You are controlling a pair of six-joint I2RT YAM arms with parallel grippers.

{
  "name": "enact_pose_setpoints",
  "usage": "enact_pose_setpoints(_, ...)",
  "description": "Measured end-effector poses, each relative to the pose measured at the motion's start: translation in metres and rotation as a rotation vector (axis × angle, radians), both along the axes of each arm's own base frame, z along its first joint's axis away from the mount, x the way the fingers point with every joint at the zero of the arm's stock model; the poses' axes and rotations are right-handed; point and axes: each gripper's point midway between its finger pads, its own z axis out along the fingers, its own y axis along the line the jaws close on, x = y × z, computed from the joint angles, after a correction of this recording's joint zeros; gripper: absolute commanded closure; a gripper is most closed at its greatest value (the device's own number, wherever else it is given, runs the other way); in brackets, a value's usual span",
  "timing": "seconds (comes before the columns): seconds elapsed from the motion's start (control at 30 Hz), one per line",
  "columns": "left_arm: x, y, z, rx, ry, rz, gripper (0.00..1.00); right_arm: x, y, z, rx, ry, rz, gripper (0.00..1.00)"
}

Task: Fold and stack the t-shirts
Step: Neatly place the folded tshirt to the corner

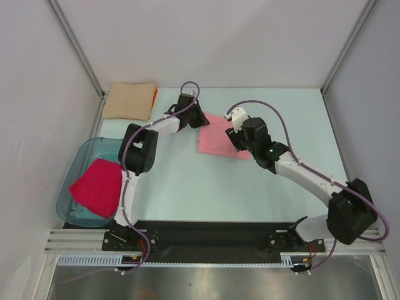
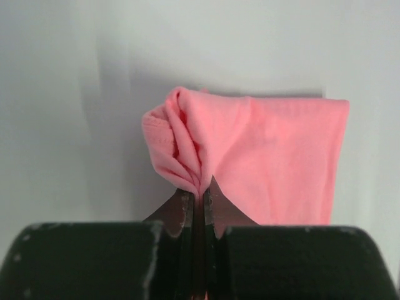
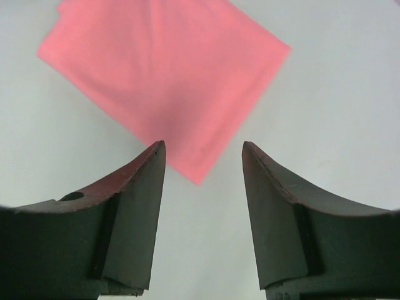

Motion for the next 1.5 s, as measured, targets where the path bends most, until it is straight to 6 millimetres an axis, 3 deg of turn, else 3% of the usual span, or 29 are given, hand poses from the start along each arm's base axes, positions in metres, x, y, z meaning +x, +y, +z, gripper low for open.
enact_pose_setpoints(0.13, 0.009, 0.056, 0.024, 0.137, -0.066, -0.006, 1.0, -0.02, -0.008, 0.031, 0.093, -0.036, -0.018, 0.44)
enact_pose_setpoints(0.23, 0.016, 0.107, 0.046, 0.243, -0.106, 0.024, 1.0, -0.036, -0.005, 0.039, 0.148, -0.038, -0.002, 0.44)
enact_pose_setpoints(0.37, 0.025, 0.169, 0.073, 0.381, -0.153, 0.062, 1.0, -0.058, 0.009, 0.03, 0.183, -0.001, 0.052, 0.45)
enact_pose_setpoints(0.5, 0.04, 0.203, 0.1, 0.482, -0.215, 0.057, 0.99, -0.078, 0.022, 0.014, 0.188, 0.045, 0.105, 0.45)
enact_pose_setpoints(0.67, 0.056, 0.216, 0.142, 0.596, -0.319, 0.016, 1.0, -0.087, 0.022, 0.001, 0.188, 0.073, 0.116, 0.46)
enact_pose_setpoints(0.87, 0.083, 0.234, 0.186, 0.715, -0.428, 0.019, 1.0, -0.09, 0.017, 0.01, 0.209, 0.048, 0.115, 0.47)
enact_pose_setpoints(1.17, 0.096, 0.269, 0.188, 0.802, -0.441, 0.019, 0.99, -0.087, 0.009, 0.004, 0.205, 0.057, 0.091, 0.5)
enact_pose_setpoints(1.5, 0.108, 0.287, 0.195, 0.845, -0.476, 0.019, 1.0, -0.086, 0.005, 0.0, 0.202, 0.064, 0.083, 0.52)
